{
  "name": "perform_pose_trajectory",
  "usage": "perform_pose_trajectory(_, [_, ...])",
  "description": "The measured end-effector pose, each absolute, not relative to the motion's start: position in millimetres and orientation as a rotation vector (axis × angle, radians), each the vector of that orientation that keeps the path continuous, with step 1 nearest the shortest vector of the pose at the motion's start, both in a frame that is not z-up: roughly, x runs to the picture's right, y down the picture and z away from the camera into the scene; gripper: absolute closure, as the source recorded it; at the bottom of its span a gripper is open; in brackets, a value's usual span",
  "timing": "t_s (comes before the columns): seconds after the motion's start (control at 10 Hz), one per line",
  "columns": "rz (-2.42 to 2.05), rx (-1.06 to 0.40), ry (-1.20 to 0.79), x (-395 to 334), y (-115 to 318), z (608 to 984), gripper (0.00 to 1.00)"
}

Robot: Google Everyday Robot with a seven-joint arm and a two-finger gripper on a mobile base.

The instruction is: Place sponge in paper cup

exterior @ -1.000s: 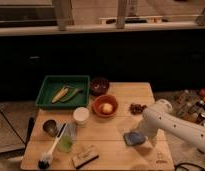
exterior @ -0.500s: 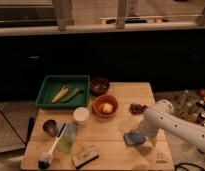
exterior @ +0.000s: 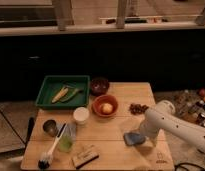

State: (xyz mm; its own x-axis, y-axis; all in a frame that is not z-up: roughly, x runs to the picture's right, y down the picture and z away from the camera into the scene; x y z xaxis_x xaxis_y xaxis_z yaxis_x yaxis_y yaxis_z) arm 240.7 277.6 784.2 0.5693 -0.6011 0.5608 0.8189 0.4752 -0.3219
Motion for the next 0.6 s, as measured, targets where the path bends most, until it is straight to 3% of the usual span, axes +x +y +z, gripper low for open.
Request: perform_pose_trajectory(0.6, [-0.937, -0.600, -0.410, 241.9, 280.8, 784.3, 0.20])
